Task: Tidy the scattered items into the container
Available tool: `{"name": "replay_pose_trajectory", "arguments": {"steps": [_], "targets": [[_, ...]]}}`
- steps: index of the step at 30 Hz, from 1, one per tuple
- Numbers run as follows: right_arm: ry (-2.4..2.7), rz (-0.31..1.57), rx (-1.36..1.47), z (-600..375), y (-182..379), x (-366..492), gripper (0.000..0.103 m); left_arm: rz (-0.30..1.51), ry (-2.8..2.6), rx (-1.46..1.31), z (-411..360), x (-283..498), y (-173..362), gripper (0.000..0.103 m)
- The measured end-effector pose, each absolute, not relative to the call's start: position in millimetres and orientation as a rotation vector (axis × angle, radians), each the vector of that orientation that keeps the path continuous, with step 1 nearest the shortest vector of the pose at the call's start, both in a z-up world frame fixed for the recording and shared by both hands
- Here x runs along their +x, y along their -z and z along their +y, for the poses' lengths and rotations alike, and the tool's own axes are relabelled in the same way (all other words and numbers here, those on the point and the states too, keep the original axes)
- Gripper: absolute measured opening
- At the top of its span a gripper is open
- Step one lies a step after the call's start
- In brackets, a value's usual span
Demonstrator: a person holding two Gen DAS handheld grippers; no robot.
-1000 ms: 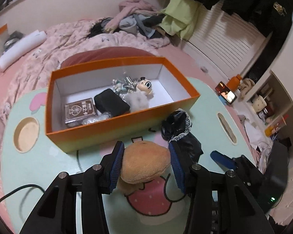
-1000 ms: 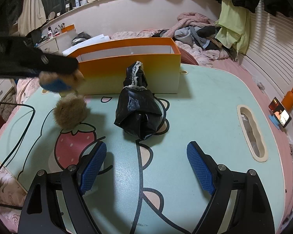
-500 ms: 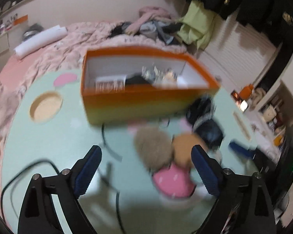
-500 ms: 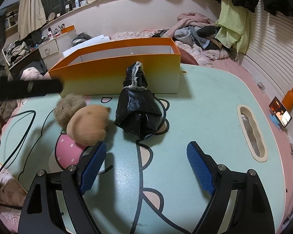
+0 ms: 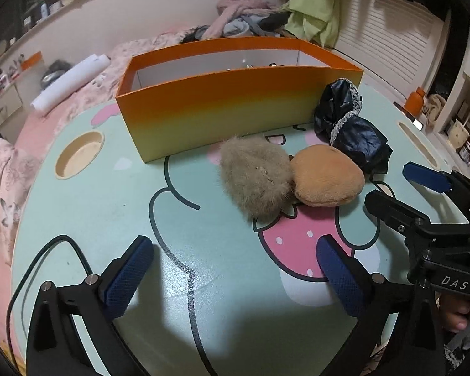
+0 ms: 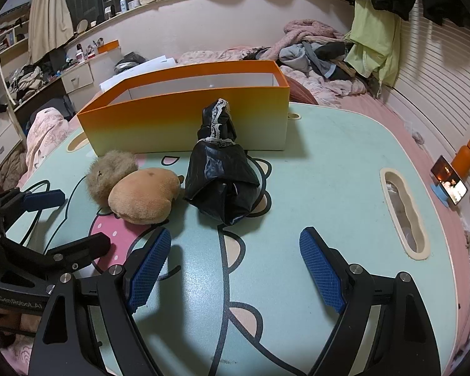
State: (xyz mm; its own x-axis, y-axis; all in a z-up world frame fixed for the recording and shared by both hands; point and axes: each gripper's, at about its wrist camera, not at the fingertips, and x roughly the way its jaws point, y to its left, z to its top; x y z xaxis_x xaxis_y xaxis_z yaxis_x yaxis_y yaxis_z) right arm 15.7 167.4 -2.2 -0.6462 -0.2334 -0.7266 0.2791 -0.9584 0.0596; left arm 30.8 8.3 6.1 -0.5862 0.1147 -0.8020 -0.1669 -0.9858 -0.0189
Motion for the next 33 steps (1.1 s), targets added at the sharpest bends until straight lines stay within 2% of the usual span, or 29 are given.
{"name": "replay_pose_trajectory", "arguments": {"steps": [8, 14, 18, 20, 24, 33], "targets": [[2.600, 0.077, 1.093, 167, -10, 25, 0.084, 0.065, -2.661, -1.333, 3, 29, -5, 0.103], [2.572, 0.183, 0.879, 149, -82, 23, 0.082, 0.063, -2.661, -1.329, 1, 30, -4, 0.103], [2.420, 0.088, 0.980, 123, -125, -40, 0.045, 0.059, -2.666, -1.324, 2, 29, -6, 0.103], [2.328, 0.076, 1.132, 101, -122, -85, 0.039, 0.061, -2.667, -1.320, 1, 29, -6, 0.103], [2.200, 0.120, 1.387, 58, -84, -150, 0.039, 0.059, -2.666, -1.314, 1, 27, -6, 0.103], [2.138, 0.140, 1.567, 43, -29, -177, 0.041, 0.056, -2.667, -1.306, -1, 27, -5, 0.103]]}}
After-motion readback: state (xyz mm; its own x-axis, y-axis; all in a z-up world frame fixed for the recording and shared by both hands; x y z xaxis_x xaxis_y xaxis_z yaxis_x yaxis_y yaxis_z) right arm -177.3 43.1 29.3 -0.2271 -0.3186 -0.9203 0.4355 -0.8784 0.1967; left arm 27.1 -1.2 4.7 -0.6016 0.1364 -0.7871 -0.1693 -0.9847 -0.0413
